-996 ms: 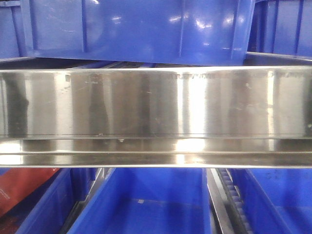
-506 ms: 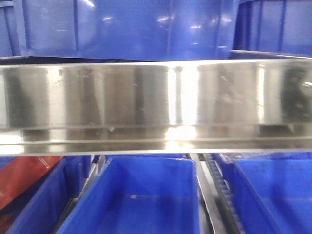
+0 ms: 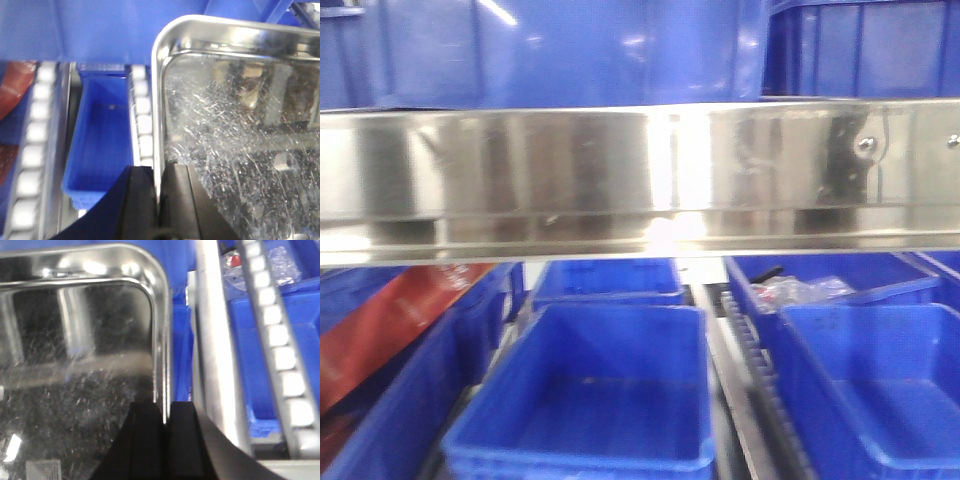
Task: Stack silver trays without gaps
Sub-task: 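Drive the base back and turn away from the shelf holding the tray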
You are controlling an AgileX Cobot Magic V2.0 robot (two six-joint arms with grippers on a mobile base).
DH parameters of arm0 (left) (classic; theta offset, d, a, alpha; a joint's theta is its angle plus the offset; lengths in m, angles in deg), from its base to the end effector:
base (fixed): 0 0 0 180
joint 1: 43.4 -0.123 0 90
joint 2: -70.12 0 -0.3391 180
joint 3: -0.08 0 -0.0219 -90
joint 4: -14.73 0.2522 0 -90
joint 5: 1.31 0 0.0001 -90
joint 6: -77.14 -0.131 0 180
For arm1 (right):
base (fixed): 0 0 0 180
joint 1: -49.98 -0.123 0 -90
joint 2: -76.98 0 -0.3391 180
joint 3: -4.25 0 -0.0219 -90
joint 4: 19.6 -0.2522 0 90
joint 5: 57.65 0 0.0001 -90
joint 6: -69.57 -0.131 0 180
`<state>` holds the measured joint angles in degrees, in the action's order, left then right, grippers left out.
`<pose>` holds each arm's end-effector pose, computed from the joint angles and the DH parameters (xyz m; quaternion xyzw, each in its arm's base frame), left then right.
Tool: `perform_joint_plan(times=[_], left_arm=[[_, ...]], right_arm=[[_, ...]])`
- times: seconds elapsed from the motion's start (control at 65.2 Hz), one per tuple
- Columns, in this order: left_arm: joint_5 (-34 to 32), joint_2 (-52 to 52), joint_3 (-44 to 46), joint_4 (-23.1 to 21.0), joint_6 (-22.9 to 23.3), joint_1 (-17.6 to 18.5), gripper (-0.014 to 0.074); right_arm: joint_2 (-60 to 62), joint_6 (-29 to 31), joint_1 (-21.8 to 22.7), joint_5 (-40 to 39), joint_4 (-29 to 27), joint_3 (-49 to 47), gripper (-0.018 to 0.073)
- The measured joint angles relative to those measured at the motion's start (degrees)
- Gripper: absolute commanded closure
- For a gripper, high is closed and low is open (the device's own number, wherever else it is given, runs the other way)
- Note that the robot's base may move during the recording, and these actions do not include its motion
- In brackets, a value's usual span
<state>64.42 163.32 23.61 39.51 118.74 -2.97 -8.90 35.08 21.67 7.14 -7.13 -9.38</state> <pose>0.2882 -0.1797 0.4867 -0.0019 0.9037 -0.0814 0.4204 0.2741 0.1185 0.4657 0.0428 0.9241 0.0971 0.3672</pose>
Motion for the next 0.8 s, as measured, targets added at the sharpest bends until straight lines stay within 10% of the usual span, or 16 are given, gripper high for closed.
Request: perform_joint_plan(times=[0.797], left_arm=[[-0.09, 0.00, 0.00, 0.00, 0.00, 0.00, 0.0613]], right_arm=[[0.07, 0.00, 0.00, 0.00, 0.00, 0.00, 0.0627]])
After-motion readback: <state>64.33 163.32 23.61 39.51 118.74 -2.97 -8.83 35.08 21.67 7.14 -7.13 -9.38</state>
